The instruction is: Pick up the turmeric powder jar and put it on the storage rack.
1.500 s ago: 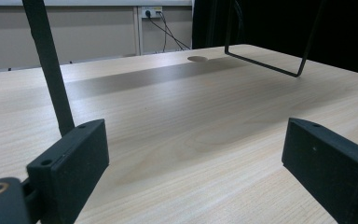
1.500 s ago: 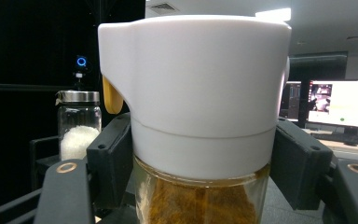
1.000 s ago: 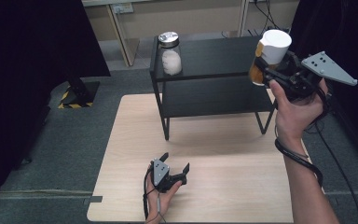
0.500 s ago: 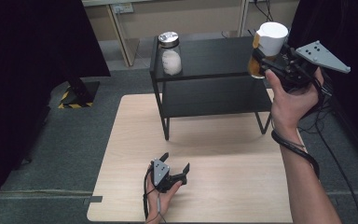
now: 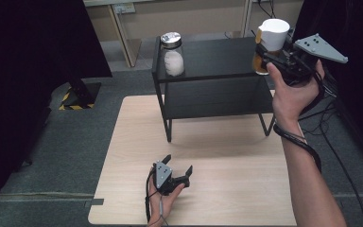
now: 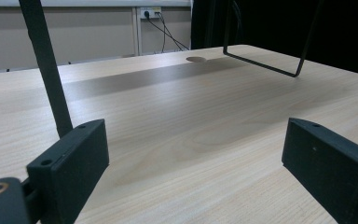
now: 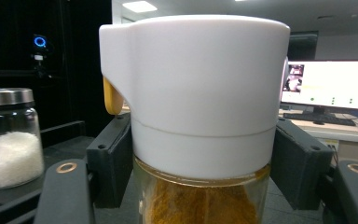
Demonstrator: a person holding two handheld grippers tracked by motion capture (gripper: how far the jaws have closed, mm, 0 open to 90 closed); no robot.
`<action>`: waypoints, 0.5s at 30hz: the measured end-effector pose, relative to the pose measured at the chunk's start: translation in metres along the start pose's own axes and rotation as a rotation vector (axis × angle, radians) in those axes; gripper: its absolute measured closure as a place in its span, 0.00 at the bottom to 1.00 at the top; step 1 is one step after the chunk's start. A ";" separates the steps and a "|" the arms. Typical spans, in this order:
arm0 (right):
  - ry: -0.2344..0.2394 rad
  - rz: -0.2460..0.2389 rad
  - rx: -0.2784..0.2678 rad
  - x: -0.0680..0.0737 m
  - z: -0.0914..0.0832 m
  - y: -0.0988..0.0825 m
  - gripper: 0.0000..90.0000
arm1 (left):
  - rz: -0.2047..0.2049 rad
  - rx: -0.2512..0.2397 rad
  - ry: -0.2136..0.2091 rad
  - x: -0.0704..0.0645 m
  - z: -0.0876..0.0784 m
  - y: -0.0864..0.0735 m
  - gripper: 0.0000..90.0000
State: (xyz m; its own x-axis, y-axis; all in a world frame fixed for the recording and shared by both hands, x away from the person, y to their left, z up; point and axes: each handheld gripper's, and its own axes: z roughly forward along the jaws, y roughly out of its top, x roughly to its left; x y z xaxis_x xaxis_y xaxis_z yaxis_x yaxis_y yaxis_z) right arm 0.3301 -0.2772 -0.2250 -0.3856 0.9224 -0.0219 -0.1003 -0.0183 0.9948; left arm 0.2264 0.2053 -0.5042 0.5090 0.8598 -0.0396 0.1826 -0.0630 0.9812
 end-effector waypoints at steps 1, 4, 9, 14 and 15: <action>-0.004 -0.004 0.006 0.000 0.001 0.001 0.34 | 0.001 0.001 -0.001 0.000 0.000 0.000 0.07; -0.011 -0.002 0.018 -0.001 0.006 0.002 0.34 | 0.001 0.000 0.000 0.000 0.000 0.000 0.07; -0.022 0.000 0.039 -0.003 0.013 0.001 0.34 | 0.006 -0.001 0.000 -0.001 0.000 0.000 0.07; -0.031 0.010 0.052 -0.006 0.020 0.000 0.34 | 0.005 0.001 -0.001 0.000 0.000 0.000 0.07; -0.031 0.016 0.052 -0.007 0.021 -0.001 0.34 | 0.004 0.000 -0.001 0.000 0.000 0.000 0.07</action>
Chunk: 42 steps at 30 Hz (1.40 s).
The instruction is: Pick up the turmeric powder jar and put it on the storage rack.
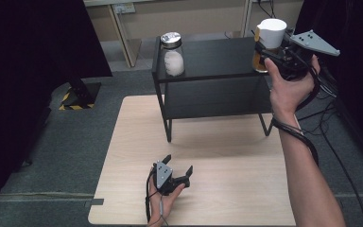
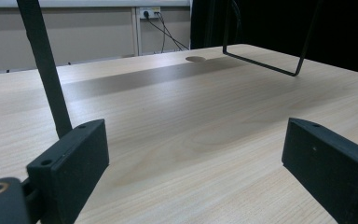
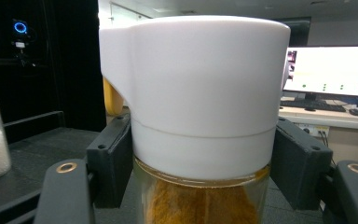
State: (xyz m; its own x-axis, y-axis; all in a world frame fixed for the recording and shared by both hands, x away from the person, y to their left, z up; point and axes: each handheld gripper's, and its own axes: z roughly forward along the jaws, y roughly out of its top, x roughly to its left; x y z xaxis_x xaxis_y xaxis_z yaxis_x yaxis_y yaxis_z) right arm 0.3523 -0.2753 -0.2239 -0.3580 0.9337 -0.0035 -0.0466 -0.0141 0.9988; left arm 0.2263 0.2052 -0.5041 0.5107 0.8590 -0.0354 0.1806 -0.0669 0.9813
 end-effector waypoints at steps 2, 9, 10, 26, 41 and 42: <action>0.000 0.002 -0.003 -0.001 0.001 -0.002 0.34 | 0.001 0.000 0.000 0.000 0.000 0.000 0.07; -0.001 -0.010 -0.007 0.001 0.003 -0.004 0.34 | 0.001 -0.001 0.000 0.000 0.000 0.000 0.07; -0.002 -0.008 -0.008 0.001 0.003 -0.004 0.34 | 0.002 -0.001 0.000 -0.001 0.000 0.000 0.07; 0.006 -0.009 -0.029 0.001 0.001 -0.011 0.33 | 0.002 -0.003 -0.003 -0.001 0.000 0.000 0.07; 0.009 0.027 -0.023 -0.003 0.001 -0.010 0.11 | 0.003 -0.003 -0.004 -0.002 0.001 0.000 0.07; 0.006 0.025 -0.025 -0.002 0.001 -0.010 0.09 | 0.003 -0.003 -0.004 -0.002 0.001 0.000 0.07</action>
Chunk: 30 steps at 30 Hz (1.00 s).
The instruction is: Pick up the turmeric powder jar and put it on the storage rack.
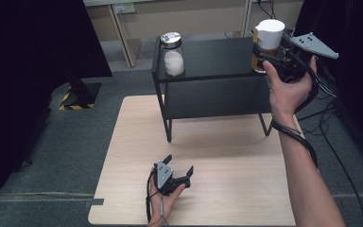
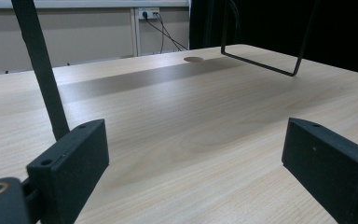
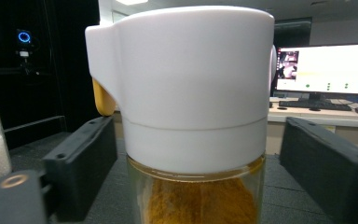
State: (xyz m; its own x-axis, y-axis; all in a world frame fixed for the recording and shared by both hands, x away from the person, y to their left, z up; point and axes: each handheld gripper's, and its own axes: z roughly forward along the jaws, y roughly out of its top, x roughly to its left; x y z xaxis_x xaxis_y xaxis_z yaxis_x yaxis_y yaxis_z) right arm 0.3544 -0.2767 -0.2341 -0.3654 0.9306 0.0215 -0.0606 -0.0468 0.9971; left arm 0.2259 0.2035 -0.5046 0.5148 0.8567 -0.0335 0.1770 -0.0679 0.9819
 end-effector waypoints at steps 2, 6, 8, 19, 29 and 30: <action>-0.002 -0.007 -0.002 0.001 -0.001 0.000 0.07 | 0.000 0.001 0.000 0.000 0.000 0.000 0.07; 0.008 -0.012 0.001 0.000 -0.004 0.001 0.05 | 0.000 0.001 -0.001 0.000 0.000 0.000 0.07; 0.019 -0.015 0.002 -0.001 -0.005 0.002 0.04 | 0.001 0.001 -0.001 0.000 0.000 0.000 0.07; 0.048 -0.025 0.005 -0.004 -0.022 -0.007 0.03 | 0.004 0.000 -0.001 -0.001 0.000 0.000 0.07; 0.067 -0.015 -0.005 -0.008 -0.034 -0.020 0.03 | 0.002 -0.001 -0.001 -0.001 0.000 0.000 0.07; 0.069 -0.011 -0.007 -0.009 -0.035 -0.021 0.03 | 0.002 -0.001 -0.001 -0.001 0.000 0.000 0.07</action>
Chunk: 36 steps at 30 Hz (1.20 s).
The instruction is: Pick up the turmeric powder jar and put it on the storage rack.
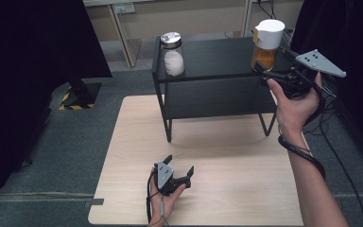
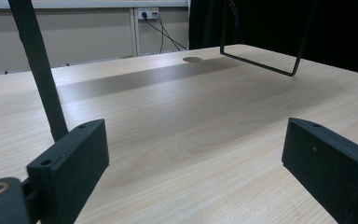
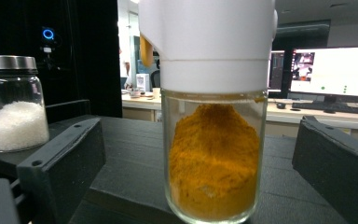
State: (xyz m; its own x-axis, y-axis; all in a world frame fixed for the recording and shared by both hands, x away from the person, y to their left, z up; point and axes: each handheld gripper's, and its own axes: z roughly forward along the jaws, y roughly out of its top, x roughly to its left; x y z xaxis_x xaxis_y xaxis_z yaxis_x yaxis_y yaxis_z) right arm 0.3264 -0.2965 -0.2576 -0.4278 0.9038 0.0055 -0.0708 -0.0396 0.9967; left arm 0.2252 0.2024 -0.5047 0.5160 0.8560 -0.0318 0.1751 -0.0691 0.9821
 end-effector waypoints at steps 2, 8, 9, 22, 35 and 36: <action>0.004 -0.002 0.002 -0.001 -0.002 -0.002 0.03 | 0.002 0.000 0.000 0.000 0.000 0.000 0.07; 0.017 -0.004 -0.002 -0.001 -0.010 -0.006 0.03 | 0.001 0.000 0.000 0.000 0.000 0.000 0.07; 0.018 -0.007 -0.004 -0.001 -0.012 -0.007 0.03 | 0.001 0.000 0.000 0.000 0.000 0.000 0.07; 0.044 0.004 -0.012 -0.006 -0.034 -0.024 0.03 | 0.002 0.000 0.000 0.000 0.000 0.000 0.07; 0.066 0.005 0.010 -0.010 -0.047 -0.042 0.03 | 0.004 -0.001 0.000 0.000 0.000 0.000 0.07; 0.069 0.007 0.012 -0.010 -0.048 -0.044 0.03 | 0.003 0.000 0.001 0.000 0.000 0.000 0.07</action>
State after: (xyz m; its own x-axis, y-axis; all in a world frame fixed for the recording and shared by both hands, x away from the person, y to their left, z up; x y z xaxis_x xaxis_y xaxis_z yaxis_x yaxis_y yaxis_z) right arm 0.2907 -0.3241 -0.3051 -0.4890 0.8723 0.0069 -0.0575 -0.0401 0.9975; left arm 0.2250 0.2024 -0.5047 0.5160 0.8561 -0.0283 0.1730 -0.0718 0.9823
